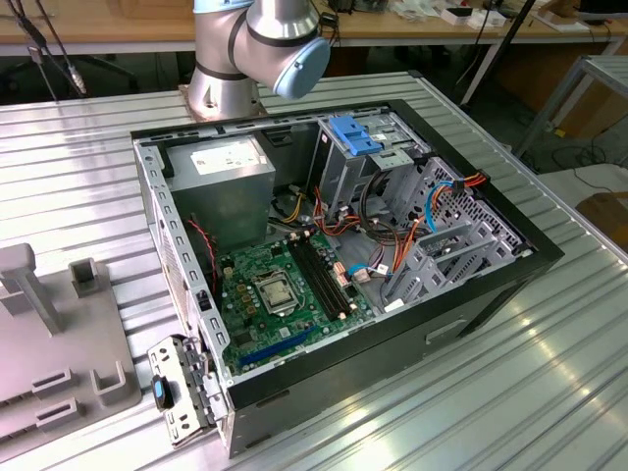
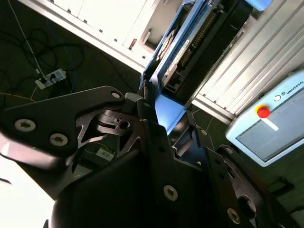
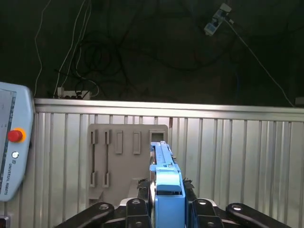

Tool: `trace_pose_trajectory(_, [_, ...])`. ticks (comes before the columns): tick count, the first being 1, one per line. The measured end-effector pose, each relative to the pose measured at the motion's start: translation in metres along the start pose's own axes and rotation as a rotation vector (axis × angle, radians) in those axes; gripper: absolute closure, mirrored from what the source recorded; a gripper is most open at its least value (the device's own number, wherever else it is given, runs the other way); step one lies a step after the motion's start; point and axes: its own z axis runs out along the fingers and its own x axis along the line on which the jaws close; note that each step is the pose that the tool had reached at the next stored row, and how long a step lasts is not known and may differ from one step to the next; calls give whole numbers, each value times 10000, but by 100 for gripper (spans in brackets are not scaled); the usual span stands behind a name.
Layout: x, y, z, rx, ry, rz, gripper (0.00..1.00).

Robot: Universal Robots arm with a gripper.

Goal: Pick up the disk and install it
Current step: 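Pick up the disk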

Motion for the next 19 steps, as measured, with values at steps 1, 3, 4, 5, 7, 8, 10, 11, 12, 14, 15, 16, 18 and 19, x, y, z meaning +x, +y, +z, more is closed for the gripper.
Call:
trace_pose_trajectory(1, [2,-1,-119,-3,0,0,63])
trace_pose_trajectory(3, [2,-2,-165,-3,-1,0,63])
trace_pose_trajectory(4, [3,-2,-184,-4,0,-1,63])
trace_pose_trajectory(5, [3,-3,-193,-5,1,-1,63])
trace_pose_trajectory(7, [3,-2,-192,-3,-2,0,63])
trace_pose_trajectory(8, [3,-2,-192,-2,-4,0,63])
trace_pose_trajectory(10, [3,-2,-192,-3,-5,0,63])
trace_pose_trajectory(11, [3,-2,-192,-3,-6,0,63])
trace_pose_trajectory(12, [3,-6,-191,-1,-7,-1,63])
trace_pose_trajectory(14, [4,-25,-186,9,-6,-1,63])
trace_pose_trajectory(15, [4,-33,-184,24,-5,-1,63])
trace_pose_trajectory(16, [5,-39,-178,120,-3,2,63])
trace_pose_trajectory(18, [4,-43,-177,285,3,3,63])
trace_pose_trajectory(19, [4,-49,-174,440,8,5,63])
